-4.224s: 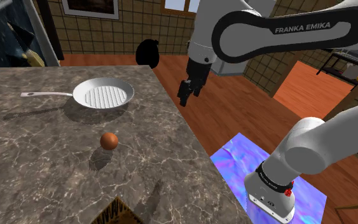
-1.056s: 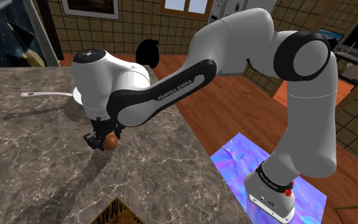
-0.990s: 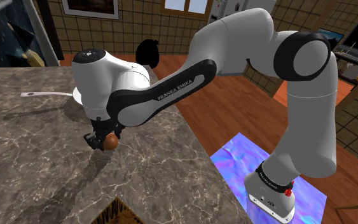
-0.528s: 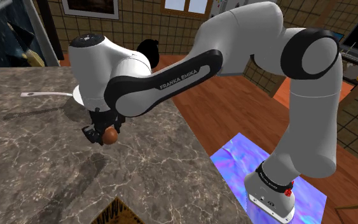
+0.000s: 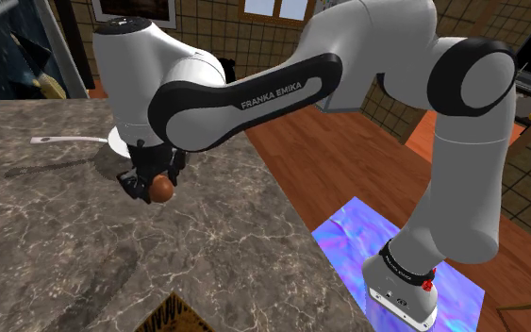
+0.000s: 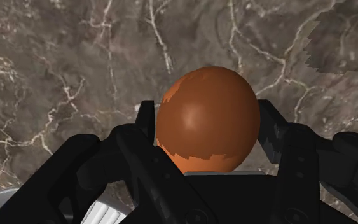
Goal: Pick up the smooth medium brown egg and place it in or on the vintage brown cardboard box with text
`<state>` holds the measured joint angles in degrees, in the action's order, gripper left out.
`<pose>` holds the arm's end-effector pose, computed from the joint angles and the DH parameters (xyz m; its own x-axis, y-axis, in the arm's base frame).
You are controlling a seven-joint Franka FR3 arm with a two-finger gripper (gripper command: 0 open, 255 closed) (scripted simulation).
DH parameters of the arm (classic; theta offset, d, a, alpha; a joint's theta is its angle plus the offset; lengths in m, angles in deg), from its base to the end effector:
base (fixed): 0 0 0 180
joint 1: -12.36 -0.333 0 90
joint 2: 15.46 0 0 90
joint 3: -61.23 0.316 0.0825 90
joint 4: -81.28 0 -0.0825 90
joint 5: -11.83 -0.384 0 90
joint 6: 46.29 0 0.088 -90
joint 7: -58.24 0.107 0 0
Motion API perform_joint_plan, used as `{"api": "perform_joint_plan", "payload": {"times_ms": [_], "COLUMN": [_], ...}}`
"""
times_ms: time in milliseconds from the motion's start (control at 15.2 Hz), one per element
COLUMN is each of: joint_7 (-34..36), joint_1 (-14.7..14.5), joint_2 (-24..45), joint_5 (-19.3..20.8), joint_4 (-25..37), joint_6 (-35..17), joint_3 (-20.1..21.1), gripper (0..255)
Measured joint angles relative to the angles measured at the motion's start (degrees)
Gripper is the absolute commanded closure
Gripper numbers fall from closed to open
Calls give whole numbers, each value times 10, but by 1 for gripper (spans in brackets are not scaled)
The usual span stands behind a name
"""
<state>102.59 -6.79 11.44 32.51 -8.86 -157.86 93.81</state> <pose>0.4736 0.4783 0.4014 0.9749 0.2177 0.0473 0.2139 -0.9740 0.0749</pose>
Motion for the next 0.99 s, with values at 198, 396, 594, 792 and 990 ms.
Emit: {"api": "perform_joint_plan", "payload": {"times_ms": [198, 396, 594, 792, 990], "joint_7": [-4, -7, -12, 10, 40], "joint_1": [0, -3, -3, -14, -30], "joint_2": [-6, -9, -13, -28, -45], "joint_5": [-5, -8, -12, -17, -22], "joint_4": [14, 32, 48, 27, 3], "joint_6": [19, 40, 57, 54, 50], "joint_3": [3, 5, 6, 15, 26], "gripper": [255, 255, 255, 255, 255]}}
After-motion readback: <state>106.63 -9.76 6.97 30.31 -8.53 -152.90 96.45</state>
